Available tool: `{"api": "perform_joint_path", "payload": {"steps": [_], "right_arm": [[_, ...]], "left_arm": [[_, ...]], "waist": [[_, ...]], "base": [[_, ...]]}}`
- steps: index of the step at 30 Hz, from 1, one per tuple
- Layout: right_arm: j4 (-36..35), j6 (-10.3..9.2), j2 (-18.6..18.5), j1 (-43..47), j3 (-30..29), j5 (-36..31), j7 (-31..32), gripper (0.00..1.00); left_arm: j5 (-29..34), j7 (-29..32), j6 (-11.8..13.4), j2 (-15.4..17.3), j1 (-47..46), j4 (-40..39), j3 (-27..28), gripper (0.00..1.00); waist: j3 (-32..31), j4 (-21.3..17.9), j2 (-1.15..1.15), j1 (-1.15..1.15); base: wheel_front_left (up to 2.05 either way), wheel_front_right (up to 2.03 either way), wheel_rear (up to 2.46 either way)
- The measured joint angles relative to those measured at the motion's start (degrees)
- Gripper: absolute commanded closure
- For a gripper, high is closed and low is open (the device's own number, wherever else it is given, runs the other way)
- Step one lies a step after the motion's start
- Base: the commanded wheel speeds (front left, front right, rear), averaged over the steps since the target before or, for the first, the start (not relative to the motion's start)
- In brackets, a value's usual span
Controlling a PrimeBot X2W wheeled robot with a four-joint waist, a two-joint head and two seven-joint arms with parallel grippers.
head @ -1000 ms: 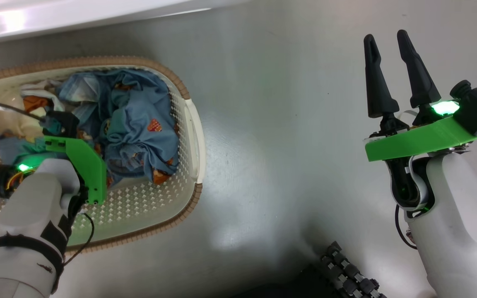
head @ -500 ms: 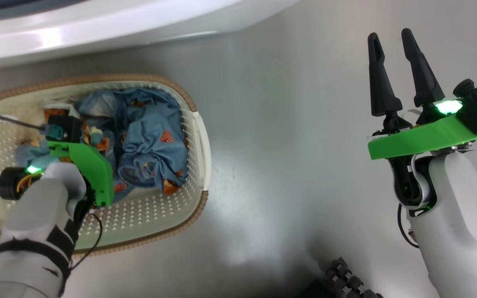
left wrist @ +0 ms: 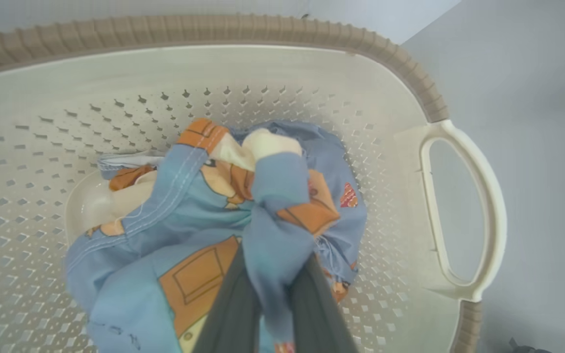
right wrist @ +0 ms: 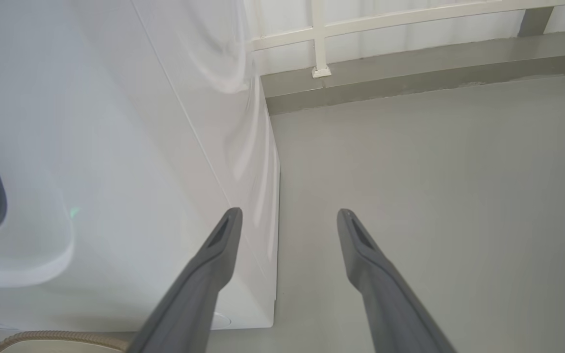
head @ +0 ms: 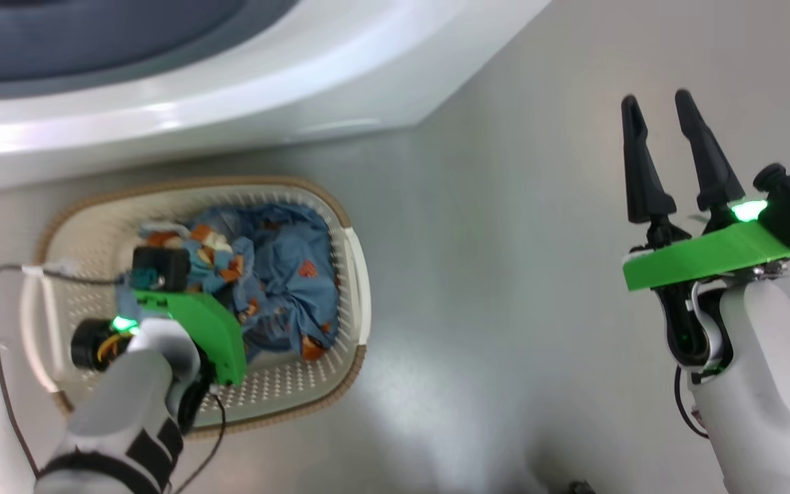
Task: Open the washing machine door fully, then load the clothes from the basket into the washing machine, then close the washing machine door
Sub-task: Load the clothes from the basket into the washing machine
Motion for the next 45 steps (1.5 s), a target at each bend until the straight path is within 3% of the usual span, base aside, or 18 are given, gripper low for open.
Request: {"api": "perform_joint_path", "payload": {"steps": [16, 27, 45], "right_arm": [[2.9, 0.0, -3.0, 7.3, -0.2, 1.4, 0.0, 0.0], [3.9, 0.0, -4.0, 11.1, -0.2, 2.2, 0.0, 0.0], [4.9, 0.0, -6.3, 16.8, -1.0, 3.5, 0.0, 0.0]], "left_arm": [[-9.3, -9.8, 0.0, 2.3, 10.5, -10.7, -4.4, 1.0], [-10.3, -11.5, 0.0, 3.0, 15.4, -19.3, -2.1, 1.0], [-2.7, -11.5, 6.4, 4.2, 26.5, -44.1, 6.7, 1.0]], "waist": [[-14.9, 3.6, 0.0, -0.01], [-24.0, 6.5, 0.0, 0.0], [-34.4, 9.8, 0.0, 0.0]], "base": [[0.0, 0.0, 0.0], [0.0, 0.0, 0.0], [0.0, 0.0, 0.0]]}}
